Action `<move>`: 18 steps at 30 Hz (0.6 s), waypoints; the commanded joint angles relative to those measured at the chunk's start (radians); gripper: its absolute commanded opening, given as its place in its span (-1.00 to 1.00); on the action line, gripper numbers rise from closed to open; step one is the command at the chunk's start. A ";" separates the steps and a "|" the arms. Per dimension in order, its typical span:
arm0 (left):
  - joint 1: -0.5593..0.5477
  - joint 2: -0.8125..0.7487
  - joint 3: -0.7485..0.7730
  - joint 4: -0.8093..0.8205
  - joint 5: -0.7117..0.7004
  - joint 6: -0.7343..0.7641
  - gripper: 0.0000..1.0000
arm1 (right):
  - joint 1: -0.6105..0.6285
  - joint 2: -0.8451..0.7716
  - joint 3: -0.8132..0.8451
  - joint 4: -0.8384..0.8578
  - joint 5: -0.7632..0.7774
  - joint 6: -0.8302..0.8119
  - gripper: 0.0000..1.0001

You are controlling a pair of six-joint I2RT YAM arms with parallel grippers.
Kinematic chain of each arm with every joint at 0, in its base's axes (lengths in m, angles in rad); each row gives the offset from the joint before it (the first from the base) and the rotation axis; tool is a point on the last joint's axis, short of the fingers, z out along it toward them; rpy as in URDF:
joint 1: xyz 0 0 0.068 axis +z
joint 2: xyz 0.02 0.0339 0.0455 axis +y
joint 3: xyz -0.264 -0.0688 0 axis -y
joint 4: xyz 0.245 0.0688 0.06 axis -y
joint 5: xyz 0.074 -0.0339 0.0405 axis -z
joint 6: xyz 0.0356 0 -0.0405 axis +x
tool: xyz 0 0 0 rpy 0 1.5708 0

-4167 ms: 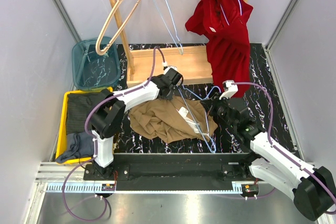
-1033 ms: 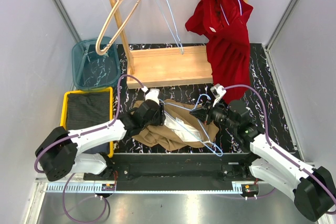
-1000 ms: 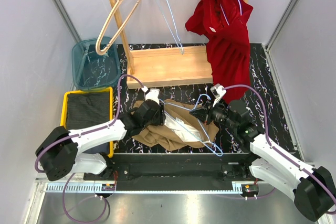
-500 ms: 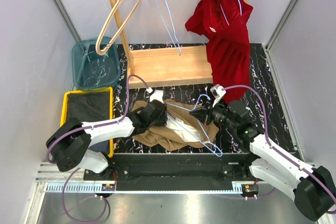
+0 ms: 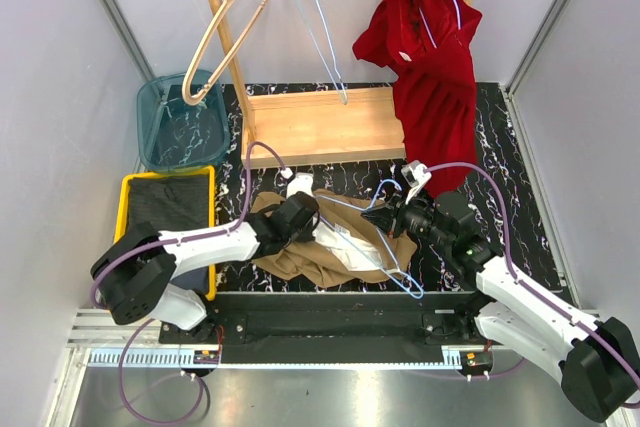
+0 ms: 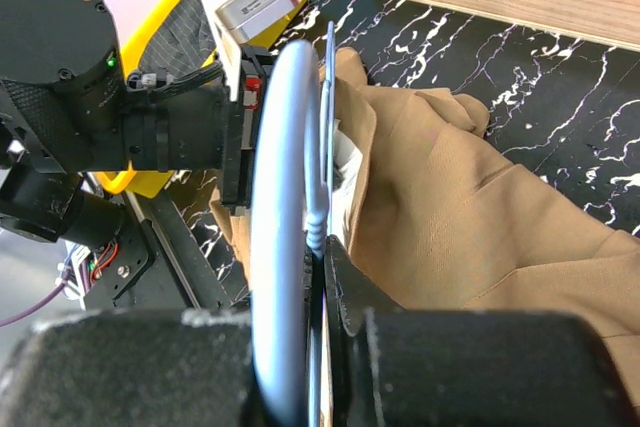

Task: Place the skirt on the hanger

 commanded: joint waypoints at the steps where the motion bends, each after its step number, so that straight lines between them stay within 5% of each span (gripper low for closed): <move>1: -0.008 -0.083 0.036 -0.042 -0.069 -0.002 -0.67 | 0.007 -0.019 0.002 0.041 0.021 -0.008 -1.00; 7: -0.008 -0.181 0.035 -0.091 -0.121 0.005 -1.00 | 0.007 -0.030 0.001 0.032 0.026 -0.011 -1.00; 18: -0.006 -0.241 0.056 -0.131 -0.186 0.015 -0.90 | 0.009 -0.051 0.010 -0.010 0.021 -0.031 -1.00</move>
